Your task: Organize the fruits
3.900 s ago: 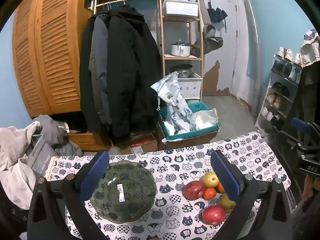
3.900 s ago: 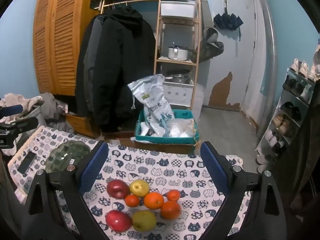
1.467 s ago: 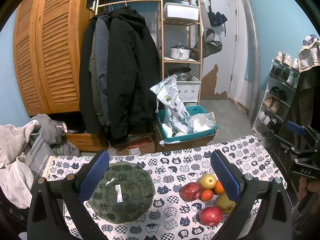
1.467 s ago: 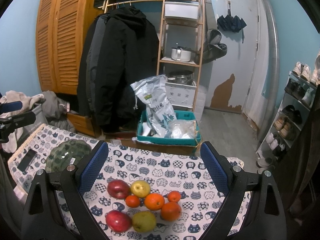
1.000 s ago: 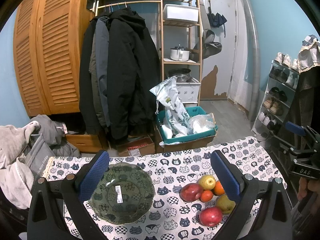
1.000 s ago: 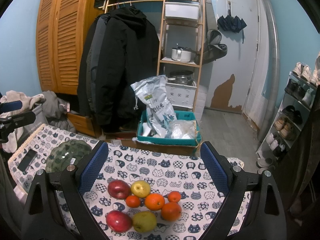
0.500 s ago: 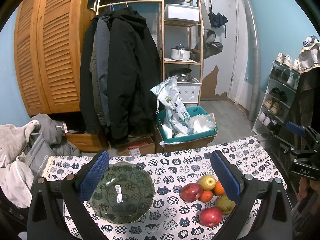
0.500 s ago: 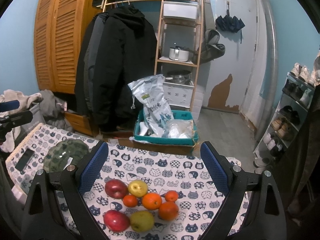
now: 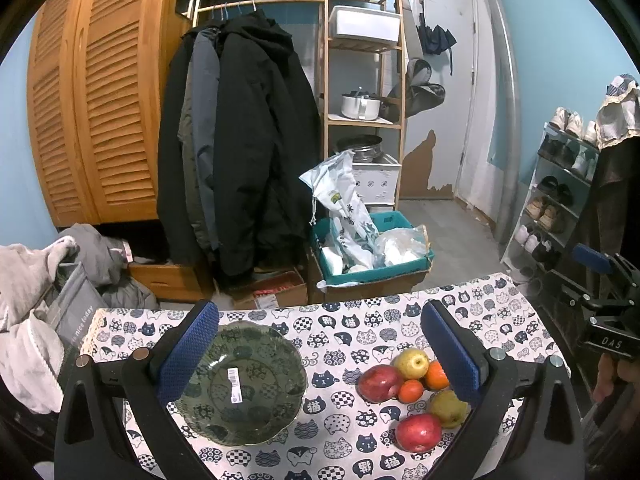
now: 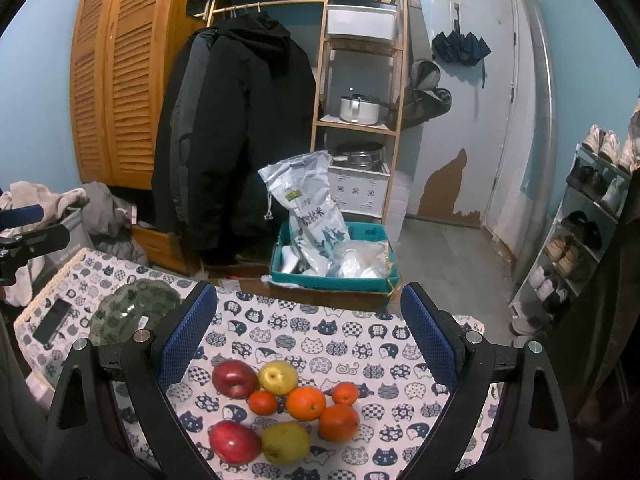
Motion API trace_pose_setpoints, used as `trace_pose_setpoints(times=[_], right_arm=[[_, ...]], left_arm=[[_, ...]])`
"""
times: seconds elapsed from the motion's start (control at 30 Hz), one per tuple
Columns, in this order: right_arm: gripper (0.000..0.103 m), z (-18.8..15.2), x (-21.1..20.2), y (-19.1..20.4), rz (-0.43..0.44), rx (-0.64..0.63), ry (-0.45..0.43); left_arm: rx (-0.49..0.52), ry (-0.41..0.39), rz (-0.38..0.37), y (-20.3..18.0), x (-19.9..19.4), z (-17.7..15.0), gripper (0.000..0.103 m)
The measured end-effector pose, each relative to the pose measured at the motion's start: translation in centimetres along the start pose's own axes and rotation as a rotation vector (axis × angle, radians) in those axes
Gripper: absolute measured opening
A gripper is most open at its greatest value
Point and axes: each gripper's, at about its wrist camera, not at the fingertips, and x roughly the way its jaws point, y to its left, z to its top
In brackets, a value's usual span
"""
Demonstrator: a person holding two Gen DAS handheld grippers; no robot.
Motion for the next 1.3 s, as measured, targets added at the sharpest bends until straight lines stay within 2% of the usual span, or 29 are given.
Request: trace_pose_setpoints(times=[0.37, 0.83, 1.3], right_arm=[[0.092, -0.4, 0.3, -0.3, 0.001, 0.013, 0.025], [0.092, -2.7, 4.3, -1.9, -0.017, 0.057, 0.197], [0.092, -6.0, 8.0, -3.9, -0.023, 0.117, 0.371]], left_arm=[[0.0, 0.015, 0.003, -0.2, 0.3, -0.4, 0.102], [0.02, 0.172, -0.003, -1.0, 4.9, -2.2, 0.102], [0.042, 0.329, -0.043, -2.7, 10.1, -4.4, 0.102]])
